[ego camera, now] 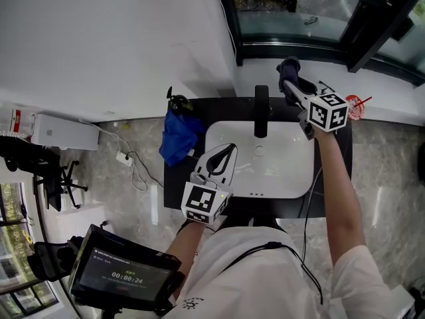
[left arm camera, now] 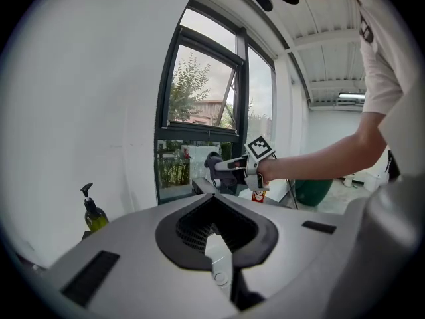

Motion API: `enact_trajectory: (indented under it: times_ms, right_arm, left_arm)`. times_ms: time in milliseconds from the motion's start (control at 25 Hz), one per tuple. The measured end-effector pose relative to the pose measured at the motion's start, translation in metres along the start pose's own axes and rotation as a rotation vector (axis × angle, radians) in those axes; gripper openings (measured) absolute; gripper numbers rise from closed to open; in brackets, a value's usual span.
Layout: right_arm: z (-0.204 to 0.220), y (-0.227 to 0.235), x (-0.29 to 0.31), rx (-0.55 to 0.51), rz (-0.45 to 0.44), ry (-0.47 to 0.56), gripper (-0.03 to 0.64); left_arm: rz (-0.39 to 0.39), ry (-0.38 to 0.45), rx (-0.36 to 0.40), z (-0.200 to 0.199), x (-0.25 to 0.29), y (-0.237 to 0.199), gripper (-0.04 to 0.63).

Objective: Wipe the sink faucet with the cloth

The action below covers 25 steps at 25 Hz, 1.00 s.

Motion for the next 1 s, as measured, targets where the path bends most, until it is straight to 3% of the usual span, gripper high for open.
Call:
enact_trajectory:
  times_ms: [240, 600, 760, 1000]
  right_arm:
    - [0.082, 0.021, 0.021, -0.003, 0.094, -0.27, 0.121]
    - [0.141, 0.021, 0.036, -0.089, 0.103, -0.491, 0.121]
    - [0.155, 0.013, 0.045, -0.098, 0.098, -0.539, 0.121]
    - [0.162, -0.003, 0.055, -0.044, 0.051, -0.522, 0.121]
  left_arm:
    - [-0.015, -0.008, 0.001, 0.003, -0.002, -0.002, -0.006]
    - [-0.045, -0.014, -0.013, 0.004, -0.007, -0.008, -0.006]
    - [-0.058, -0.019, -0.016, 0.006, -0.01, -0.01, -0.006]
    - [-0.069, -0.022, -0.018, 0.009, -0.014, -0.012, -0.006]
Point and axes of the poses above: the fingertips, and each gripper's own axes: x forward along the fingers, y to its right, z out of its underside, the point moved 7 cm from there along -x, backward along the fingers
